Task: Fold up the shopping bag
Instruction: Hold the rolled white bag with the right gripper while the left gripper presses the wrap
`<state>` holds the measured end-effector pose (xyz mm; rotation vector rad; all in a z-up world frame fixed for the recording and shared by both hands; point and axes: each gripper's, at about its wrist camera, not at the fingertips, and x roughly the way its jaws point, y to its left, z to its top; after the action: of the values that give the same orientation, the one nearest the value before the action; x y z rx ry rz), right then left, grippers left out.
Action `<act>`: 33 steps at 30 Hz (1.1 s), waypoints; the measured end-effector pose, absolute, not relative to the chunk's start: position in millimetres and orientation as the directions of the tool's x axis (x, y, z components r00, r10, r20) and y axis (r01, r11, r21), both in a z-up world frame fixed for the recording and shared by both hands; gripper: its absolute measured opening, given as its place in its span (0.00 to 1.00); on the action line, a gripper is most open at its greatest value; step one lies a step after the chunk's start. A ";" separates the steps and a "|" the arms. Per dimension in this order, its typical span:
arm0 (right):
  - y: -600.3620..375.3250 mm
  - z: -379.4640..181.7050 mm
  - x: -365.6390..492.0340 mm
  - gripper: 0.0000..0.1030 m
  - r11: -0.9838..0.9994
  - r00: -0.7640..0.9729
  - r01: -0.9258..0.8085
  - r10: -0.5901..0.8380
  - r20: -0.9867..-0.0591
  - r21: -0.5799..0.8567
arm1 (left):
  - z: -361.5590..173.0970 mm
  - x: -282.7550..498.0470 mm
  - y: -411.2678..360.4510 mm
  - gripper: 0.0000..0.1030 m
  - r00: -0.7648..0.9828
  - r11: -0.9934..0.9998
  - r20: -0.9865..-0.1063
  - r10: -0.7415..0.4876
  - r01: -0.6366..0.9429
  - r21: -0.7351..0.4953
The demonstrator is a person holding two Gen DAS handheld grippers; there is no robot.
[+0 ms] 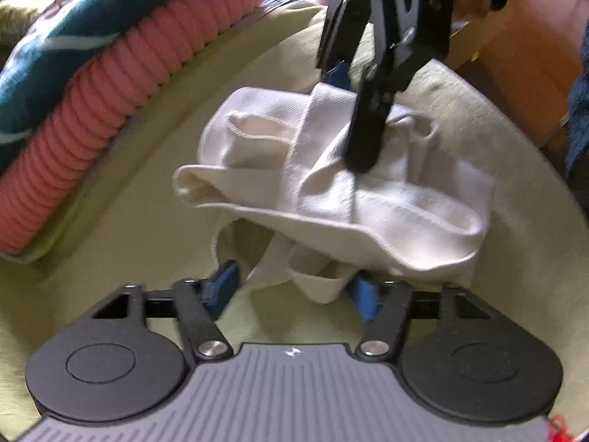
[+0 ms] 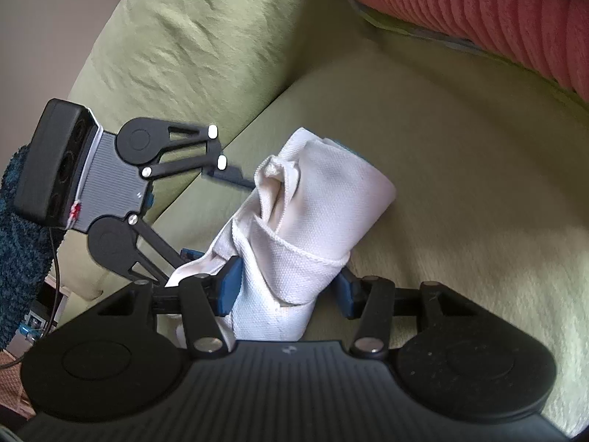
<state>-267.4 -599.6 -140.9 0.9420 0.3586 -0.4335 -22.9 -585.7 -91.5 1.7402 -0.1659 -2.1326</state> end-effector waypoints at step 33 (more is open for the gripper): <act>-598.8 -144.8 -262.3 0.40 0.432 0.842 0.537 -0.227 -0.489 0.725 | -104.9 31.2 -599.5 0.06 -0.364 -0.688 -0.716 -0.596 0.692 0.221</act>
<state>-262.3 -598.8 -144.8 1.0199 0.3421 -0.4880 31.2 -599.6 -104.9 1.0330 0.1494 -2.0929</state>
